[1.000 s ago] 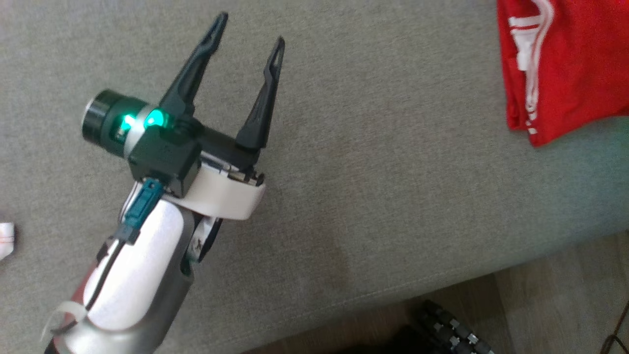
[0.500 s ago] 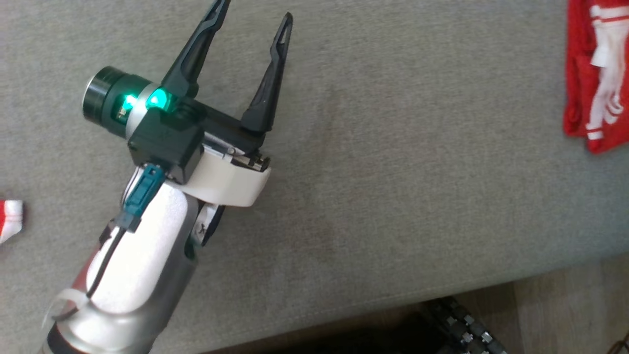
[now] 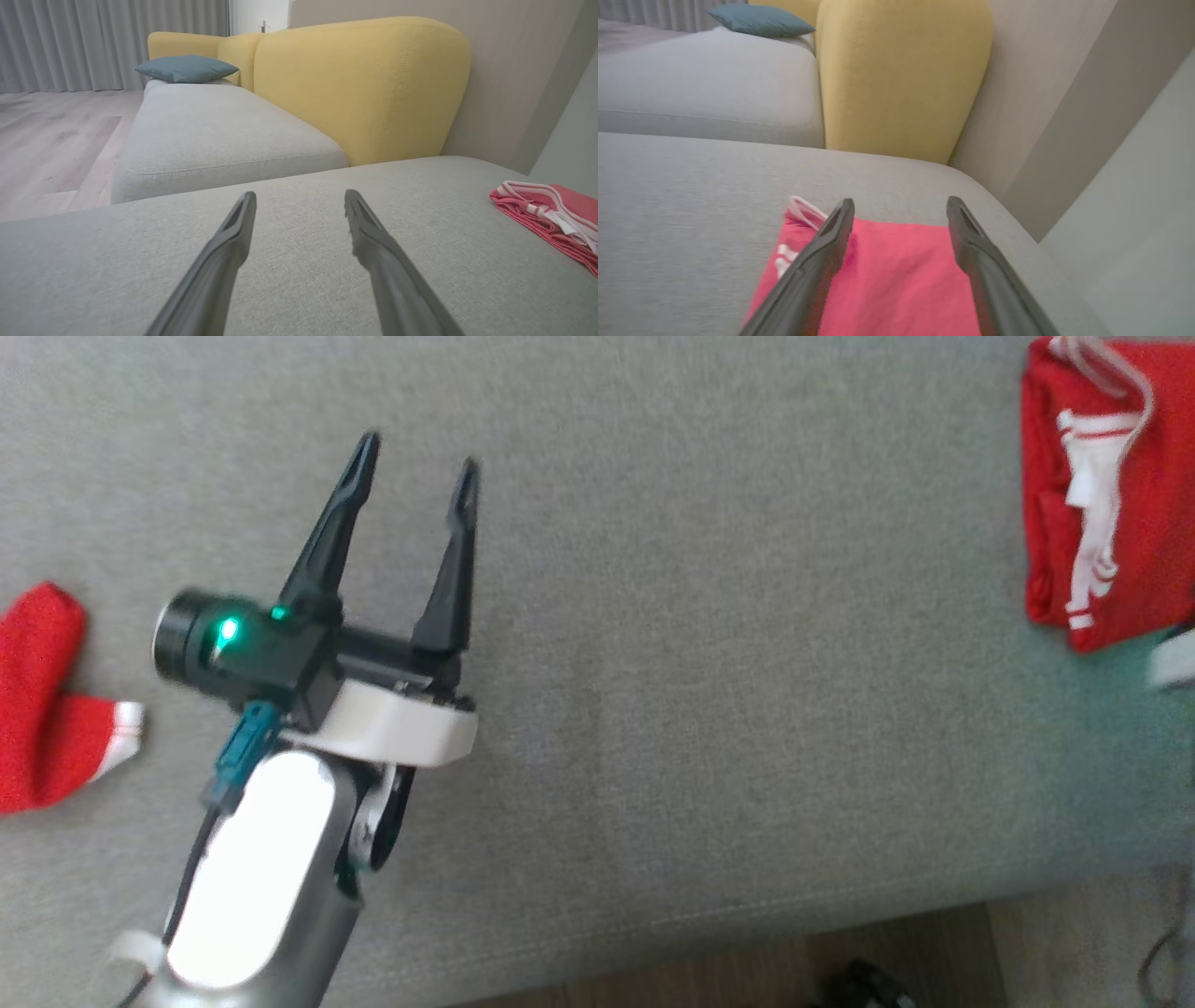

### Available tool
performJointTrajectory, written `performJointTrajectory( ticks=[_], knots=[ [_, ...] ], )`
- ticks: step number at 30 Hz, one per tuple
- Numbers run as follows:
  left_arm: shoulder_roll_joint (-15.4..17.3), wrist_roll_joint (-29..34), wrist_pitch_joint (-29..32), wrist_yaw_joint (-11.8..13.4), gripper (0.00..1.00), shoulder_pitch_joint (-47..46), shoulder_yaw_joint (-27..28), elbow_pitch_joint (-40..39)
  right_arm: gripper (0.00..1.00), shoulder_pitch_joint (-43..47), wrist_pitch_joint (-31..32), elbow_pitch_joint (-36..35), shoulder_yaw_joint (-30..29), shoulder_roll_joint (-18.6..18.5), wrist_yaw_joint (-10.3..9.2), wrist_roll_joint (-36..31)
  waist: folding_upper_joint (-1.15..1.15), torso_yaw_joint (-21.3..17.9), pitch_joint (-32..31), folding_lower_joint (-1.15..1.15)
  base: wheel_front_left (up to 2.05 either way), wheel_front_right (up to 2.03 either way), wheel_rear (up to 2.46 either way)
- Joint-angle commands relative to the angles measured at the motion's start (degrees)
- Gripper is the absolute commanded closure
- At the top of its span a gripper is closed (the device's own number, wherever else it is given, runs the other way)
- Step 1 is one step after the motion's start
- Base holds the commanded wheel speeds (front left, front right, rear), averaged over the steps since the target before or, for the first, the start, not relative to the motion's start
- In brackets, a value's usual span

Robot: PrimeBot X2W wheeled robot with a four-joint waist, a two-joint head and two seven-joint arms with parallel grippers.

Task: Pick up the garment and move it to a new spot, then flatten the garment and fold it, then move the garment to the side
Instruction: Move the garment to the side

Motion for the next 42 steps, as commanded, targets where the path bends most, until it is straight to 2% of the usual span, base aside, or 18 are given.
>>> performJointTrajectory(
  ticks=[1,8,13,20,32,42],
  knots=[
    [0.6,-0.5,-0.6,0.6,0.00,0.8,2.8,-1.7,0.00,2.3,-0.4,-4.2,2.4,0.4,0.37,0.8,0.00,1.5,-3.9,0.00,0.00,0.00,0.00],
    [1.0,-2.1,-0.7,2.4,0.00,6.4,5.0,-1.6,0.00,10.0,1.2,-14.3,10.2,5.4,0.37,3.3,0.00,4.8,-8.9,0.00,0.00,0.00,0.00],
    [1.3,-3.0,-0.7,3.7,0.00,9.7,6.6,-1.2,0.00,13.6,2.3,-17.4,14.0,7.4,0.37,5.2,0.00,7.3,-11.8,0.00,0.00,0.00,0.00],
    [2.2,-3.9,-0.7,4.3,0.00,13.8,8.3,-0.6,0.00,17.9,3.2,-18.8,15.3,8.4,0.37,6.8,0.00,9.2,-15.4,0.00,0.00,0.00,0.00],
    [3.5,-4.7,-0.2,4.4,0.00,19.3,8.0,0.5,0.00,24.8,5.8,-20.8,15.8,8.6,0.37,8.6,0.00,8.9,-21.6,0.00,0.00,0.00,0.00],
    [3.7,-5.3,0.3,4.8,0.00,21.3,7.5,0.7,0.00,27.3,7.1,-22.1,16.5,8.6,0.37,8.9,0.00,8.8,-24.0,0.00,0.00,0.00,0.00]
  ],
)
